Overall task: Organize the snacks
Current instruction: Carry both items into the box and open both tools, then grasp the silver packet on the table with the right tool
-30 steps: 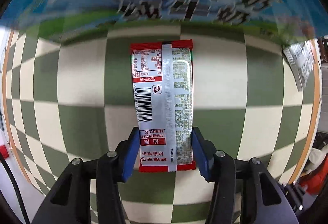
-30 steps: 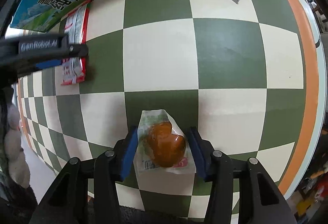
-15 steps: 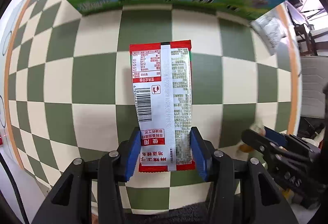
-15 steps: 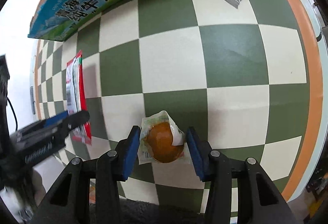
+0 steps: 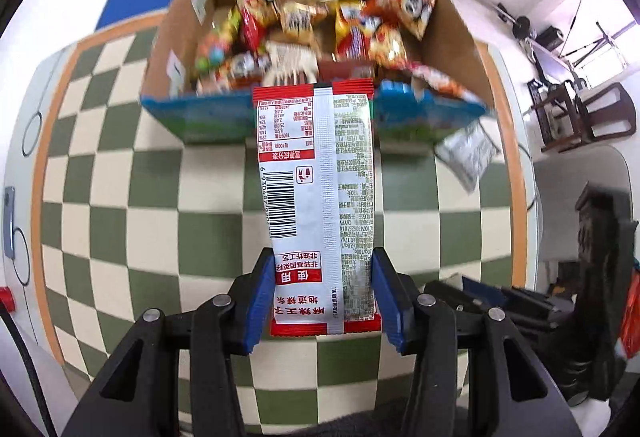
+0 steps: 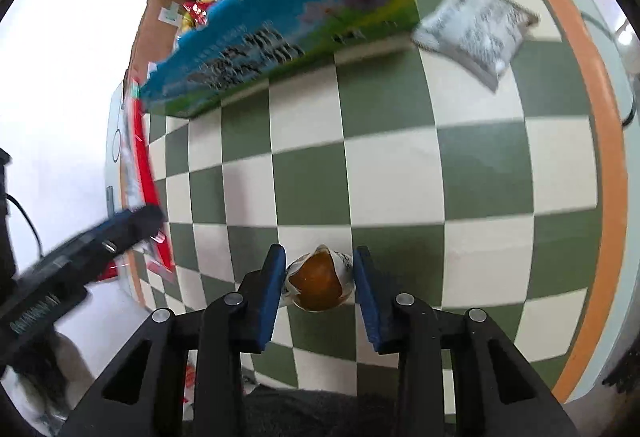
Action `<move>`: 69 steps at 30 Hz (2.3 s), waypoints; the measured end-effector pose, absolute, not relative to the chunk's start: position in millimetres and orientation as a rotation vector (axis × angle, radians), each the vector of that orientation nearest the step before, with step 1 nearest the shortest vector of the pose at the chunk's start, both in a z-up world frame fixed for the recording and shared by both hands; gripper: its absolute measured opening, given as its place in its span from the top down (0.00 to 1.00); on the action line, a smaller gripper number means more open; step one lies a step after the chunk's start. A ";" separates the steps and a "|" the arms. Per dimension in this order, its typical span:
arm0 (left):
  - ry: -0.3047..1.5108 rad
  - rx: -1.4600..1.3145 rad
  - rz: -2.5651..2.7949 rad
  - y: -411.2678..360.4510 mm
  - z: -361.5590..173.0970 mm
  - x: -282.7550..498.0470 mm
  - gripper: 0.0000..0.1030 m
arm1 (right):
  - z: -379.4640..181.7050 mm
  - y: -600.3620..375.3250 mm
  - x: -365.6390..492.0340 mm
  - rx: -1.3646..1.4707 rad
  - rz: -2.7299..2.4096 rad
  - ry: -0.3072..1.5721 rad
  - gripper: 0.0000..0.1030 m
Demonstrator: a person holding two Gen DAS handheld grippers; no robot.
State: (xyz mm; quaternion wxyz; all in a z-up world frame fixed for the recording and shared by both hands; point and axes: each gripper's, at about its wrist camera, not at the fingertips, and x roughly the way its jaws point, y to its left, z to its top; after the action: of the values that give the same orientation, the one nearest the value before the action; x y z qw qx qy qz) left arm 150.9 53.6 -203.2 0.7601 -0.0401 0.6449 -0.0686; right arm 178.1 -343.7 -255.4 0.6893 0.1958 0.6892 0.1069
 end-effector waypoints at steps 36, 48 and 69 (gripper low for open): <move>1.554 -0.110 -0.223 5.2 -244.7 394.0 0.54 | -187.4 -378.2 412.8 0.359 0.142 1.346 0.66; 1.465 -0.130 -0.196 12.8 -227.3 388.0 0.14 | -195.5 -370.8 413.0 0.308 0.137 1.398 0.11; 1.160 -0.027 -0.142 -15.8 -180.8 309.1 0.03 | -270.4 -489.4 319.5 0.658 -0.151 1.551 0.28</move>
State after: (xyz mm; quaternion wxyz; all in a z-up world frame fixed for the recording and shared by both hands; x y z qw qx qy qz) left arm 309.1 -15.8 -180.8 0.8339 -0.0126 0.5476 -0.0672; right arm 319.5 -489.4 -270.4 0.6631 0.2912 0.6863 -0.0670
